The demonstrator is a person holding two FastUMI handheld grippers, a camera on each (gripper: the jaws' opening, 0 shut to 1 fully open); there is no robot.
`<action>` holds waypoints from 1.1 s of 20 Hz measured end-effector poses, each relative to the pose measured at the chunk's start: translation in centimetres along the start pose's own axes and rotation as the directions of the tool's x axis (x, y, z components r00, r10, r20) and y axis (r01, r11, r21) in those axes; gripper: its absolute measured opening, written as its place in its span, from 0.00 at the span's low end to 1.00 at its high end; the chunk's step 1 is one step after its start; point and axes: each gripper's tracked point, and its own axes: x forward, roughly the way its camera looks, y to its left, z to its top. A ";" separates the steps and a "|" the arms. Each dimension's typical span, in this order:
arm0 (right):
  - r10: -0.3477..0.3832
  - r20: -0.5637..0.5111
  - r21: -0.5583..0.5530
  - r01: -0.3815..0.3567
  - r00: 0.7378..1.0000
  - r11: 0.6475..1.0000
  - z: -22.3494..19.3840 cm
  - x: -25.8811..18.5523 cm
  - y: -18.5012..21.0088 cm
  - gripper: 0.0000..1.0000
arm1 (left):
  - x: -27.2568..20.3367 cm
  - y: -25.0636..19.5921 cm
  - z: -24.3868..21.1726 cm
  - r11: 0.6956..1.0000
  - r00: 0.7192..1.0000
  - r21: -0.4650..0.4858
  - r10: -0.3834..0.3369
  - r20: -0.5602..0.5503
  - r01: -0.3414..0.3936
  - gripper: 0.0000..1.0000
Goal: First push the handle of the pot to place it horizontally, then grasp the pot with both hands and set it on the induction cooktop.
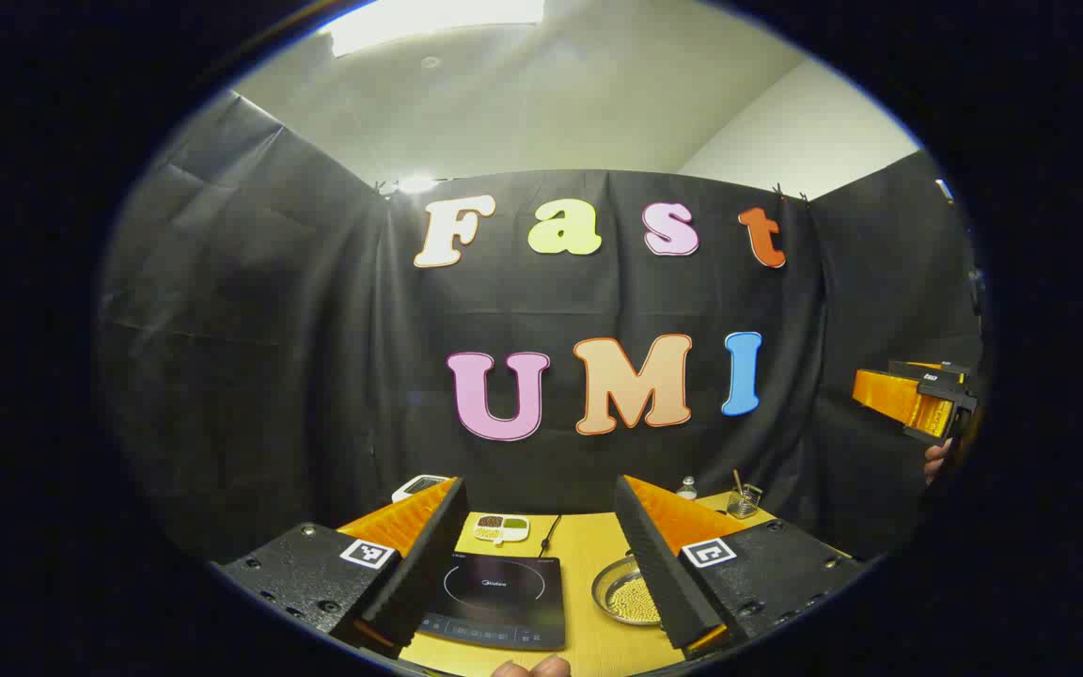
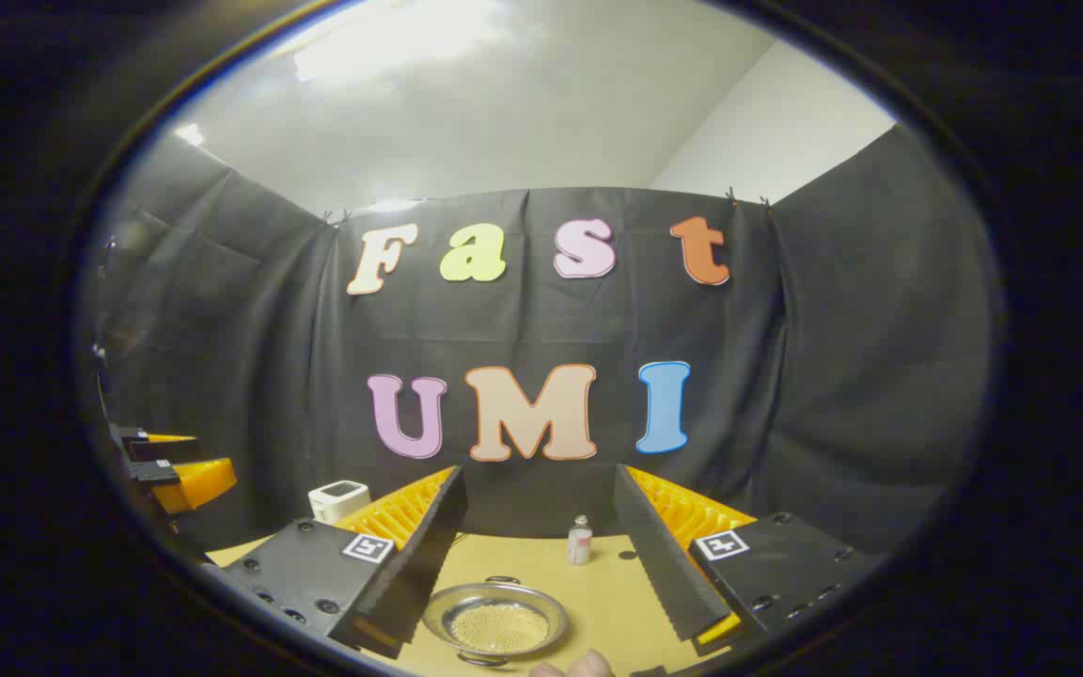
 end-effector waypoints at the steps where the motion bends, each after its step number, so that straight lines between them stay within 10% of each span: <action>1: 0.009 -0.009 0.007 -0.009 1.000 1.000 -0.5 0.1 -0.6 0.97 | 0.0 -0.8 0.3 1.000 1.000 0.004 0.004 0.002 -0.004 0.95; 10: 0.063 -0.028 0.066 -0.061 0.998 0.996 -0.8 1.2 -3.8 0.97 | 0.7 -6.5 0.0 1.000 1.000 -0.015 0.001 -0.009 -0.001 0.96; 22: 0.034 -0.014 -0.002 -0.034 0.999 0.999 0.5 2.6 -1.3 0.96 | 2.8 -3.1 -0.8 1.000 1.000 -0.002 -0.006 -0.027 0.006 0.99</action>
